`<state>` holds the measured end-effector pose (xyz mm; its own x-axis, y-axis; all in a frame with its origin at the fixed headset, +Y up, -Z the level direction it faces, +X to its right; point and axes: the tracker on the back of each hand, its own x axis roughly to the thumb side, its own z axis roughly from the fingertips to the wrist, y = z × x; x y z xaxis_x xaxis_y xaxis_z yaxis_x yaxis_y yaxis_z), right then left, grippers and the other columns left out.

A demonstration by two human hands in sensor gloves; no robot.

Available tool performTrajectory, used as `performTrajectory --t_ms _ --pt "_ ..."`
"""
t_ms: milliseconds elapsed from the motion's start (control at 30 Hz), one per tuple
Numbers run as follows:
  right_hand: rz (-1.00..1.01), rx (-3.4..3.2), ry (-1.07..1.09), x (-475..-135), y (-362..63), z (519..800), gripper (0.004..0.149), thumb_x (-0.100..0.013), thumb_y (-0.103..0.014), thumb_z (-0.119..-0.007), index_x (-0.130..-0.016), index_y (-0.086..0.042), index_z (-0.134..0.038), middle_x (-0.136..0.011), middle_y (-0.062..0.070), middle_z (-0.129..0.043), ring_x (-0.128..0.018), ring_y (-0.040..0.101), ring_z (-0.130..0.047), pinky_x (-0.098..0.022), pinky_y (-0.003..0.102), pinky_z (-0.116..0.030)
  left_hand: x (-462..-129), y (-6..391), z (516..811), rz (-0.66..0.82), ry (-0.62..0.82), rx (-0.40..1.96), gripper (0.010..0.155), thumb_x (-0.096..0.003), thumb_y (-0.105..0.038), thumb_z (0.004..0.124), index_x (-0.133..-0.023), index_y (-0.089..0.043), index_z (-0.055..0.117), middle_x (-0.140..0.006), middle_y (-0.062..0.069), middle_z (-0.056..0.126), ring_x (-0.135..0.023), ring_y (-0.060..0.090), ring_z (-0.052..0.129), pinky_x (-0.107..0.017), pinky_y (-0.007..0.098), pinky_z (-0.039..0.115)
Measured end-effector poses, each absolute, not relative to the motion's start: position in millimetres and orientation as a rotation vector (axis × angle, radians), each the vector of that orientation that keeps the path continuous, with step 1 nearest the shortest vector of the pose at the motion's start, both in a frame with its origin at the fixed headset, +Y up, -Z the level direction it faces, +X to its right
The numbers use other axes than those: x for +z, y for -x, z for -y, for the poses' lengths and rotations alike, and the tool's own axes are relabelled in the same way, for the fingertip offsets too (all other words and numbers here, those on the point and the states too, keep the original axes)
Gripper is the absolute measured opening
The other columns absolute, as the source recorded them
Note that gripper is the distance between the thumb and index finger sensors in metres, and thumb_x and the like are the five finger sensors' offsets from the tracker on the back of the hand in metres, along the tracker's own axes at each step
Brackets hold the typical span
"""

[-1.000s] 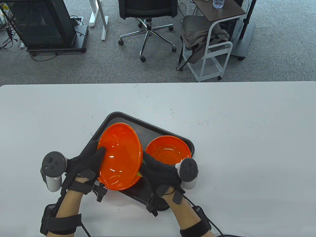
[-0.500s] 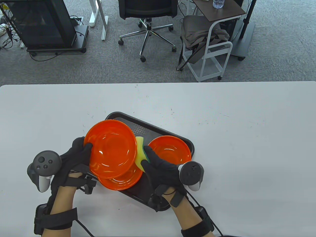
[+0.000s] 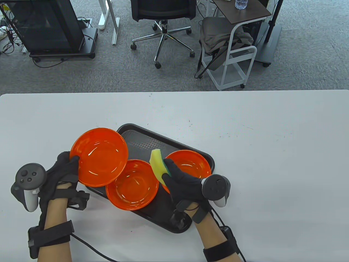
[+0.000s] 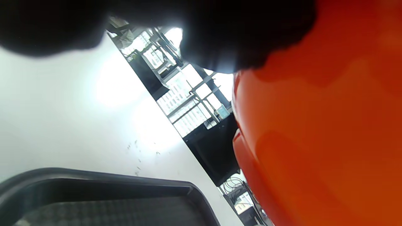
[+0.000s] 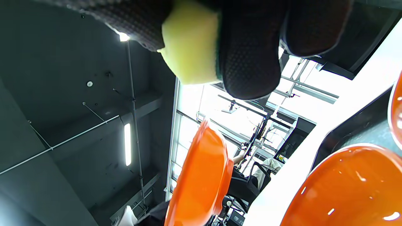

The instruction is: Wipe bowl with sponge

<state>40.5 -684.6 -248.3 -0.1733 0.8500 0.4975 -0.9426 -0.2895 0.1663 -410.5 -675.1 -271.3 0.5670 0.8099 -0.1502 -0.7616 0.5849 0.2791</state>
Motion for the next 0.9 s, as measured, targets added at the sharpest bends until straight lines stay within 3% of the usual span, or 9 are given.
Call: performTrajectory --t_ms 367,700,900 --pt "0.239 1.755 -0.570 -253 -55 683 0.052 -0.060 -0.032 -0.073 -0.099 -0.004 -0.054 -0.091 0.028 -0.081 -0.065 0.037 -0.098 -0.054 0.063 -0.072 -253 467 700 -0.642 -0.273 1.057 0.057 -0.0509 -0.044 0.080 -0.093 -0.008 0.068 -0.037 0.004 0.097 -0.007 0.012 0.094 -0.019 0.039 0.089" --pt "0.243 1.738 -0.557 -253 -59 683 0.052 -0.060 -0.032 -0.073 -0.099 -0.004 -0.054 -0.091 0.027 -0.081 -0.066 0.037 -0.098 -0.054 0.063 -0.072 -258 471 752 -0.801 -0.146 1.141 0.062 -0.0523 -0.040 0.077 -0.098 -0.005 0.054 -0.050 0.009 0.094 -0.018 0.015 0.095 -0.027 0.041 0.087" --pt "0.240 1.732 -0.560 -253 -58 683 0.052 -0.061 -0.032 -0.073 -0.099 -0.004 -0.053 -0.091 0.027 -0.081 -0.066 0.038 -0.098 -0.054 0.063 -0.072 -258 471 769 -0.861 -0.115 1.118 0.064 -0.0526 -0.040 0.076 -0.099 -0.004 0.049 -0.054 0.010 0.093 -0.022 0.016 0.096 -0.029 0.042 0.087"
